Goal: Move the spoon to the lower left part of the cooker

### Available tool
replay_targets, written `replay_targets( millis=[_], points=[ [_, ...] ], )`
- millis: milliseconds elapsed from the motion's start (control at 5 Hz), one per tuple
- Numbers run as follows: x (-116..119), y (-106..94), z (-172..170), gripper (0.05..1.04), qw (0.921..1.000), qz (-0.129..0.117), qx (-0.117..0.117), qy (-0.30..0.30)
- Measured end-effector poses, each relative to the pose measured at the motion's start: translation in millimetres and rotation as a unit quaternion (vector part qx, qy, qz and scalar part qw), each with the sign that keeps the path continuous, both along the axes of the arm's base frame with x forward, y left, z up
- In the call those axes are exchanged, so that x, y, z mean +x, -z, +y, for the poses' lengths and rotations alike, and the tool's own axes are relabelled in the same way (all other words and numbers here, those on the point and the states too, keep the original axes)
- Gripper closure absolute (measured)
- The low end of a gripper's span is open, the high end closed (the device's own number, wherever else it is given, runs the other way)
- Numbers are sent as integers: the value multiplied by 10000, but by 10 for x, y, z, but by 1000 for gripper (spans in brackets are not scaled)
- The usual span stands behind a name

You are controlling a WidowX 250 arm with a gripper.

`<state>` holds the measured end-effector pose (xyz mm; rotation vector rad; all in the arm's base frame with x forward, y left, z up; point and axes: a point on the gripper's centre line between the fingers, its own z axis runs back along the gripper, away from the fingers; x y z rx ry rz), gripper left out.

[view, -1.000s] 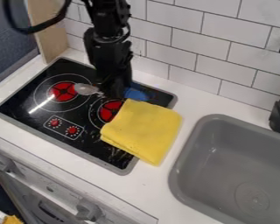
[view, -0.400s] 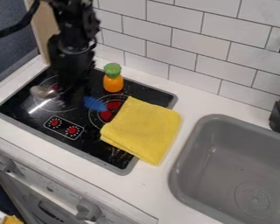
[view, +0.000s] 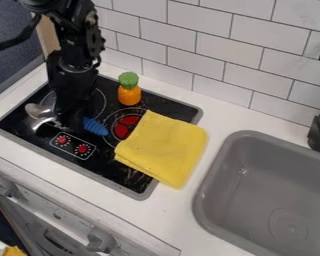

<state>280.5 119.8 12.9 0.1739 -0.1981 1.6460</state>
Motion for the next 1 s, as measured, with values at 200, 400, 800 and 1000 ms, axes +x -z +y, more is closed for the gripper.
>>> replay_targets(
  millis=[200,400,800,1000],
  points=[
    [19,-7,4,329,10000,26,-19,-61],
    [-3,-5,-2,90,9999,117,-45,-106],
    [-27,-350,18,83,9995,-45,90,-304],
    [-33,-710,37,83,9972,-484,263,-503]
  ],
)
